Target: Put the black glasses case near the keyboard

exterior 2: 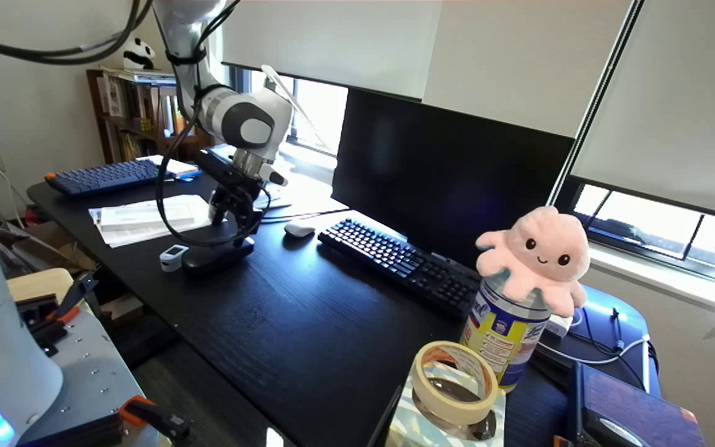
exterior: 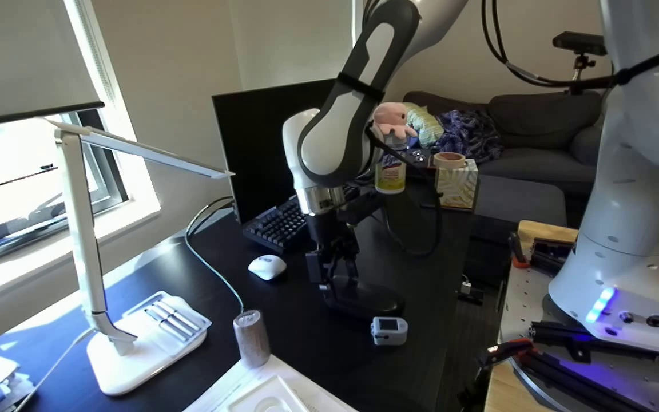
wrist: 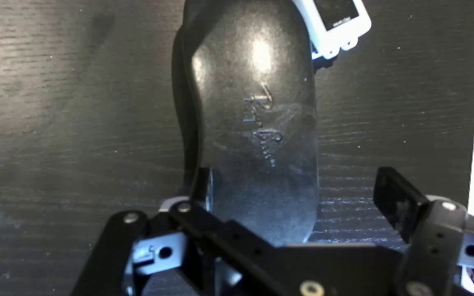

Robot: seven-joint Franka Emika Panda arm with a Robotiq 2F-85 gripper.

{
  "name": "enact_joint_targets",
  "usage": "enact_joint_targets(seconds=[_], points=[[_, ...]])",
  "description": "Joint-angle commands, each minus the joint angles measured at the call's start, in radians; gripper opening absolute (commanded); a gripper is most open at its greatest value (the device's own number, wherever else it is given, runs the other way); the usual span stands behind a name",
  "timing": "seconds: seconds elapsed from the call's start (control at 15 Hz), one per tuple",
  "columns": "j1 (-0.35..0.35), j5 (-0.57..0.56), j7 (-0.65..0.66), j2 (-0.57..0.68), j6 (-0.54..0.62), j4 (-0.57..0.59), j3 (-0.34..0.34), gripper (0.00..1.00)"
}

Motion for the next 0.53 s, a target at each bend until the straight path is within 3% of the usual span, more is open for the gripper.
enact_joint_targets(seconds=[0.0,0.47], points=[[0.002,0.017,0.006,0.025,0.022,-0.003,-0.005,1.00],[0.007,0.005,0.029,0.013,0.023,-0.015,-0.025,1.00]])
